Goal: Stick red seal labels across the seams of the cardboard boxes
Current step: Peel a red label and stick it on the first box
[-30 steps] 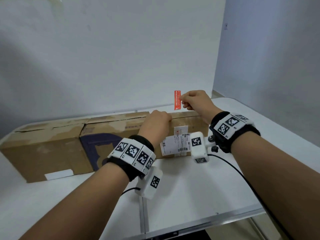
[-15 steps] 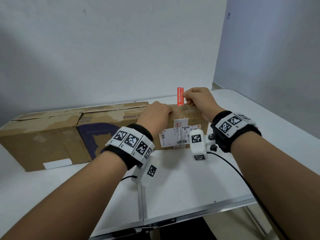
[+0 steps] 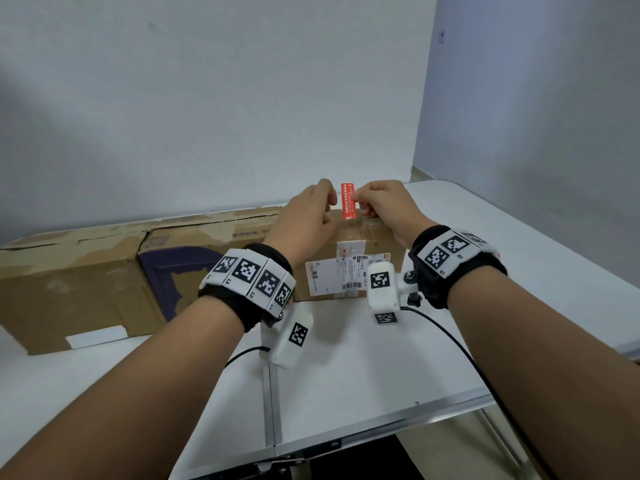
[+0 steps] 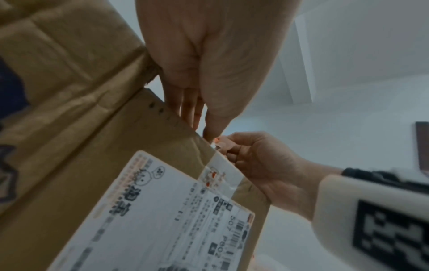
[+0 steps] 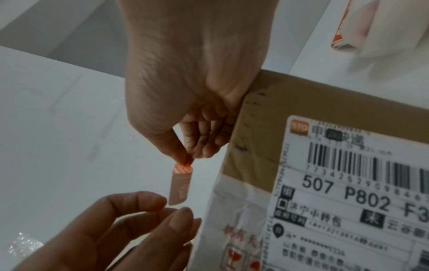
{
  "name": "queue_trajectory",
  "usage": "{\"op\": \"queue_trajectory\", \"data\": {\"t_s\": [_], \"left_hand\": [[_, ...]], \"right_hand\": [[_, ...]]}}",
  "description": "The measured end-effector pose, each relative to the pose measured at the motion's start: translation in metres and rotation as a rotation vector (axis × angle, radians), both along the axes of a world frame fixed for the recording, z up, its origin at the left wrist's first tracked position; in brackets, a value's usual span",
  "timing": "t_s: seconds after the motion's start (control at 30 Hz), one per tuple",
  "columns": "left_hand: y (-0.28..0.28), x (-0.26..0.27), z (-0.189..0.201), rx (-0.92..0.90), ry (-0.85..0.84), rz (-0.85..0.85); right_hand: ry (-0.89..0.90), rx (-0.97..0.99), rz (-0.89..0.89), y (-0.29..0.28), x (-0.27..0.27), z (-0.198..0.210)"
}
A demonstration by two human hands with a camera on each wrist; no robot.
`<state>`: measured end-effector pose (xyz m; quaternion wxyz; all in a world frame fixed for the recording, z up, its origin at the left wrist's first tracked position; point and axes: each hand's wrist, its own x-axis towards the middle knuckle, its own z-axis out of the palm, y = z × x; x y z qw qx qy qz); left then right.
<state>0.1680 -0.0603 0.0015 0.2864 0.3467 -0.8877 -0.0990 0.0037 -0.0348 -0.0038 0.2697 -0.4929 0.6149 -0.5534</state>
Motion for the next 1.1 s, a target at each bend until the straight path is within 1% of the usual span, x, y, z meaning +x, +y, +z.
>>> {"op": "queue_trajectory", "data": {"t_s": [0.17, 0.33, 0.43, 0.57, 0.7, 0.8, 0.97, 1.1], "left_hand": [[0.005, -0.001, -0.008, -0.011, 0.061, -0.031], [0.004, -0.004, -0.012, -0.015, 0.157, -0.003], [0.003, -0.004, -0.012, -0.025, 0.144, 0.008], [0.003, 0.0, -0.011, -0.032, 0.156, -0.042], [0.001, 0.003, -0.012, -0.102, 0.106, -0.061], [-0.001, 0.005, -0.012, -0.135, 0.062, -0.076], [0.002, 0.007, -0.012, -0.16, -0.029, -0.09], [0.005, 0.01, -0.01, -0.168, -0.065, -0.108]], "right_hand": [[-0.005, -0.013, -0.007, -0.001, -0.001, -0.002], [0.009, -0.02, -0.008, -0.001, -0.001, -0.003], [0.022, -0.025, -0.011, -0.001, -0.001, -0.004], [0.044, -0.017, 0.014, 0.0, -0.002, -0.005], [0.131, 0.014, 0.074, 0.003, -0.005, -0.003], [0.148, 0.03, 0.118, 0.005, -0.008, -0.003], [0.273, 0.044, 0.117, 0.006, -0.01, -0.004], [0.295, 0.047, 0.125, 0.006, -0.011, -0.002]]}}
